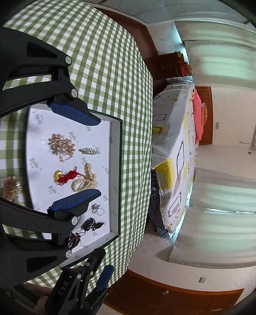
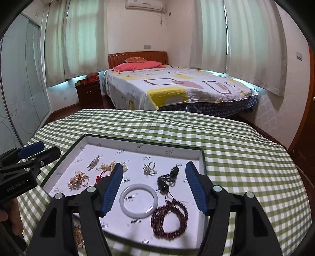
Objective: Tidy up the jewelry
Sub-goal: 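Move both open tools back toward the jewelry on the cloth, then grasp the red-and-gold charm with right tool while left tool grasps the gold chain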
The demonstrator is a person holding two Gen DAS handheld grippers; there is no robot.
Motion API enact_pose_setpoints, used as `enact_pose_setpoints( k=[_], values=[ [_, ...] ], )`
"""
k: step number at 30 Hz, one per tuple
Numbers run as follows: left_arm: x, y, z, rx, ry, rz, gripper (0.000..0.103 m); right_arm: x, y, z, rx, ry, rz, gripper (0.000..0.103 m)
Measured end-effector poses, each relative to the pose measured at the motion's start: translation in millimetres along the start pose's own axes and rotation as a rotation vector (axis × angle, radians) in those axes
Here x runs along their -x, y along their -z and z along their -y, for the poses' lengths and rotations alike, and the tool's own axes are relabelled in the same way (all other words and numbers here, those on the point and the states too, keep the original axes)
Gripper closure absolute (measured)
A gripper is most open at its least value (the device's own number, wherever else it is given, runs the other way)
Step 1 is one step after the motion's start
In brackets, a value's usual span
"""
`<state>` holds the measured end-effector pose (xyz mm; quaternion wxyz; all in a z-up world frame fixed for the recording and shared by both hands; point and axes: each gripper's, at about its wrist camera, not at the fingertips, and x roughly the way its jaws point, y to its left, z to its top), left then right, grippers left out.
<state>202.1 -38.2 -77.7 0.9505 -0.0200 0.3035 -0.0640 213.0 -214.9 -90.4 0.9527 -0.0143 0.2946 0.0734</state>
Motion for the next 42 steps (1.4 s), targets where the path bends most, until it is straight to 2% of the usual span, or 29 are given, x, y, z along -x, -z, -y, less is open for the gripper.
enact_pose_setpoints(
  k=[12,21,32,42],
  values=[
    [41.7,31.0,3.6,-0.006,0.002,0.018,0.038,41.7,32.3,12.0,-0.036,0.054,0.013,0.038],
    [54.3,63.6,5.6,-0.015,-0.007,0.003,0.038,57.3,69.7,21.3,-0.071,0.092,-0.01,0.038],
    [50.4,94.1,7.3,-0.019,-0.018,-0.045,0.038,47.6,107.4,35.7,-0.109,0.12,-0.077,0.038],
    [42.9,102.8,6.7,-0.013,-0.017,-0.078,0.037,30.2,125.0,44.3,-0.127,0.139,-0.142,0.038]
  ],
)
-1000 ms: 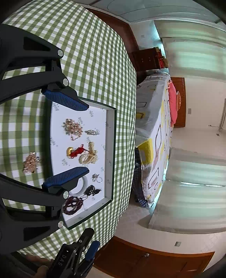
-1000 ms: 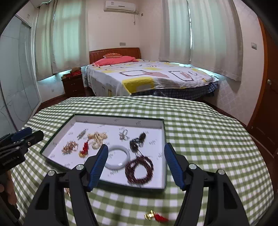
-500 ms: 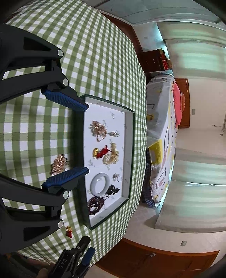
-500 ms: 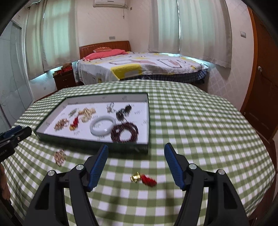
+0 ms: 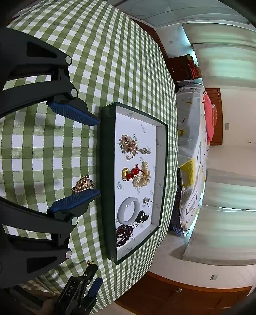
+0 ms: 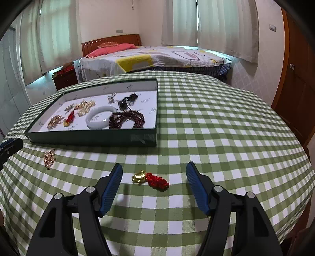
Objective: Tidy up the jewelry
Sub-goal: 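Grasp the red-and-gold charm with right tool while left tool grasps the gold chain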
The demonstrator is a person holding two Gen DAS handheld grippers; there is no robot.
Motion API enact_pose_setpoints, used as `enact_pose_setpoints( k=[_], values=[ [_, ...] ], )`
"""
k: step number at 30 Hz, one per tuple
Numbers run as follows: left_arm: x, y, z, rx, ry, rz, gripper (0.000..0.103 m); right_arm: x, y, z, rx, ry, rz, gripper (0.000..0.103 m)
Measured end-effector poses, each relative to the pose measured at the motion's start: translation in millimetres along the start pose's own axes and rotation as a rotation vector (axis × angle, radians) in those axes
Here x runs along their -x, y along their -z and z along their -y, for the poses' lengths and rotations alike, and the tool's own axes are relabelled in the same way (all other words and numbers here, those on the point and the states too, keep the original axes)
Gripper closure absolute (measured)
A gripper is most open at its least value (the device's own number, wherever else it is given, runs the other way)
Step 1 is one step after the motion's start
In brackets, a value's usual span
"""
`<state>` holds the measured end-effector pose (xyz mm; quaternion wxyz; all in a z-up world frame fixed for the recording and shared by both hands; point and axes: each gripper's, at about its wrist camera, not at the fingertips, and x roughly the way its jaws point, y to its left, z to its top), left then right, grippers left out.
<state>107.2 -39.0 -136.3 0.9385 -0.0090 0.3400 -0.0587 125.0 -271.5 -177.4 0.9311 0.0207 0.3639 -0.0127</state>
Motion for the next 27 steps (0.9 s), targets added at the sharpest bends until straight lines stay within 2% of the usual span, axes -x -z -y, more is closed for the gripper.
enact_pose_setpoints(
  k=[9,11,18,27],
  values=[
    [-5.0,2.8,-0.3,0.003,0.001,-0.017,0.037,-9.0,8.1,-8.4,0.019,-0.035,-0.045,0.039],
    [-6.1,3.0,-0.2,0.003,0.002,-0.02,0.037,-7.9,8.3,-12.3,0.03,-0.043,-0.046,0.045],
    [-6.6,3.5,0.2,0.004,0.003,-0.022,0.037,-4.5,9.2,-18.4,0.047,-0.067,-0.049,0.057],
    [-7.9,4.9,1.1,0.005,0.006,-0.028,0.037,-3.3,9.1,-20.4,0.06,-0.072,-0.045,0.084]
  ],
)
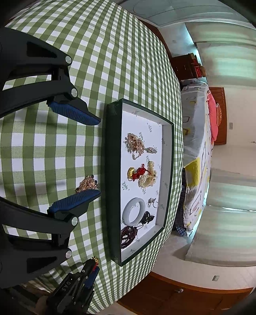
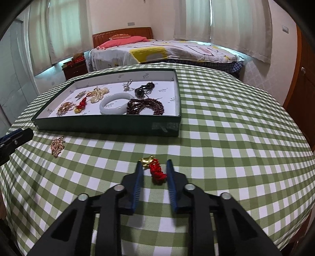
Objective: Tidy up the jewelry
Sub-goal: 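Grasp the red-and-gold charm with right tool while left tool grasps the gold chain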
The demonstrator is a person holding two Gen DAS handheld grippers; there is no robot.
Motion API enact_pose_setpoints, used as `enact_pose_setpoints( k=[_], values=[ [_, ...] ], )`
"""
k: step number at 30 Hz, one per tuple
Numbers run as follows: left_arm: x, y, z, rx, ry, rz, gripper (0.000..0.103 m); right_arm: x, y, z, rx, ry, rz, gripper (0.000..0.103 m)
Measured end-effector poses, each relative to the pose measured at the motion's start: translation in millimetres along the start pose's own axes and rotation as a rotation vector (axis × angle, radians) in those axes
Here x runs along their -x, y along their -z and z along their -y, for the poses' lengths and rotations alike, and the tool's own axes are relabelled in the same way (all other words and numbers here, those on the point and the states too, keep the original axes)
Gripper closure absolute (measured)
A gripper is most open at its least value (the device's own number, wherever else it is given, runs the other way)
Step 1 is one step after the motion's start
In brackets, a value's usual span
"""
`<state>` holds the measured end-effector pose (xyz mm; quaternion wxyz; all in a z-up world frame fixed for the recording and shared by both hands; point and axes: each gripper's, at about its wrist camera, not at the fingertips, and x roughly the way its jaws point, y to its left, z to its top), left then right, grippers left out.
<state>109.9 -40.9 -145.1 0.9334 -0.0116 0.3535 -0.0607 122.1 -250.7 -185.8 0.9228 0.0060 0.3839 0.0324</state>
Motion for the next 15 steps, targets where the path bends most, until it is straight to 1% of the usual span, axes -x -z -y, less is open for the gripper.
enact_pose_setpoints(
  k=[1,2,4,15],
  values=[
    [0.0,0.0,0.1,0.0,0.001,-0.001,0.037,0.0,-0.1,-2.3,0.007,-0.005,0.001,0.09],
    [-0.2,0.4,0.7,-0.001,0.001,-0.003,0.037,0.2,0.0,-4.6,0.017,-0.001,0.002,0.091],
    [-0.9,1.6,2.1,-0.006,0.004,-0.008,0.037,0.0,-0.6,-7.8,0.032,0.003,0.002,0.092],
    [-13.7,1.5,18.4,-0.041,0.027,-0.039,0.037,1.4,-5.0,-15.8,0.039,-0.04,0.018,0.092]
  ],
)
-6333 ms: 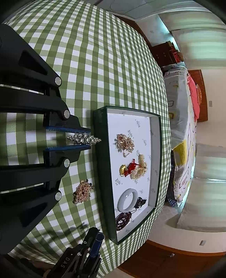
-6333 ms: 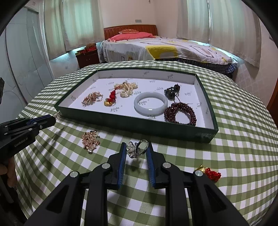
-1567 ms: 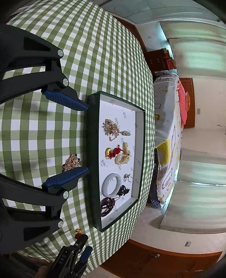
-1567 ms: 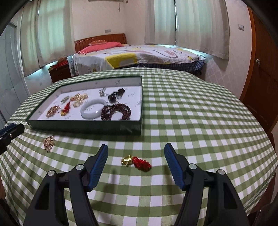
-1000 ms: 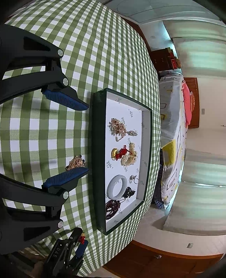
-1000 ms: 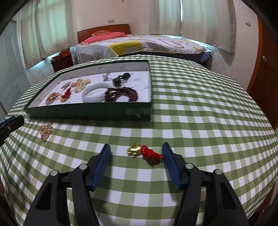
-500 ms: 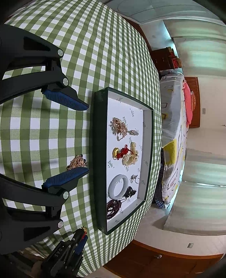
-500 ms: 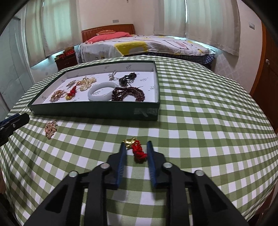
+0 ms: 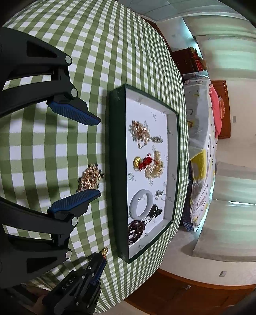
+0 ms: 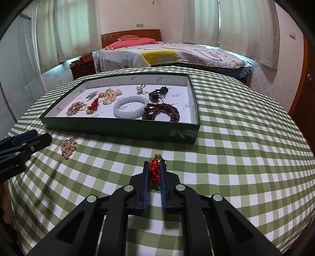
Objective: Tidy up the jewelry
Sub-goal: 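Grasp the red-and-gold charm with right tool while left tool grasps the gold chain, then carry the charm and gold chain over the green box with both tools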
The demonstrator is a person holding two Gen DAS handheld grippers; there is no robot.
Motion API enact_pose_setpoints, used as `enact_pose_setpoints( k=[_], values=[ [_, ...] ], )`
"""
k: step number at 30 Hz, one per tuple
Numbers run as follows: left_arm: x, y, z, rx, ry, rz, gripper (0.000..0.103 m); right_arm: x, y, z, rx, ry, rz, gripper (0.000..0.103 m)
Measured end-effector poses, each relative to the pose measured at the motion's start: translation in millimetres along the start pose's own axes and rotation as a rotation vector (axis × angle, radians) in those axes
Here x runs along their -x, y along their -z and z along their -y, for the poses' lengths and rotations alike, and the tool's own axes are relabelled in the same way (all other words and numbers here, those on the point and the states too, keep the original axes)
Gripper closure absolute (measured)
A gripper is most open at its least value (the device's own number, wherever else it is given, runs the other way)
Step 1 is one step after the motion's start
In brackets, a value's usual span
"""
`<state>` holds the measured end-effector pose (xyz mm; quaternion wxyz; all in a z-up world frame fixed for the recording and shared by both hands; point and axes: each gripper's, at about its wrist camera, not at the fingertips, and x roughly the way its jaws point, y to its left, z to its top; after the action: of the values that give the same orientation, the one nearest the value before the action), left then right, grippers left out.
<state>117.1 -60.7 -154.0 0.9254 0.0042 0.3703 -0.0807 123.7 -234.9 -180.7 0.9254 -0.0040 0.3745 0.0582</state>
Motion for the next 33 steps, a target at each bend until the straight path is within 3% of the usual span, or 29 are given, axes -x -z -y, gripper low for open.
enact_pose_setpoints(
  k=[7,12,17,19,33],
  values=[
    [-24.3,-2.3,13.3,-0.029,0.009,-0.065,0.037,0.4,-0.9,-1.4,-0.004,-0.014,0.007,0.092],
    [-37.1,-0.4,18.1,-0.051,0.018,-0.107,0.043,-2.5,-0.2,1.4,-0.017,-0.02,0.004,0.092],
    [-34.0,1.1,17.5,-0.082,0.041,-0.086,0.078,-5.1,0.6,2.6,-0.025,-0.027,-0.001,0.092],
    [-32.7,1.8,16.0,-0.087,0.056,-0.084,0.083,-5.8,1.0,2.3,-0.027,-0.029,-0.002,0.092],
    [-17.8,4.4,3.4,-0.067,0.095,-0.072,0.089,-3.9,0.9,1.8,-0.032,-0.031,0.008,0.092]
  ],
)
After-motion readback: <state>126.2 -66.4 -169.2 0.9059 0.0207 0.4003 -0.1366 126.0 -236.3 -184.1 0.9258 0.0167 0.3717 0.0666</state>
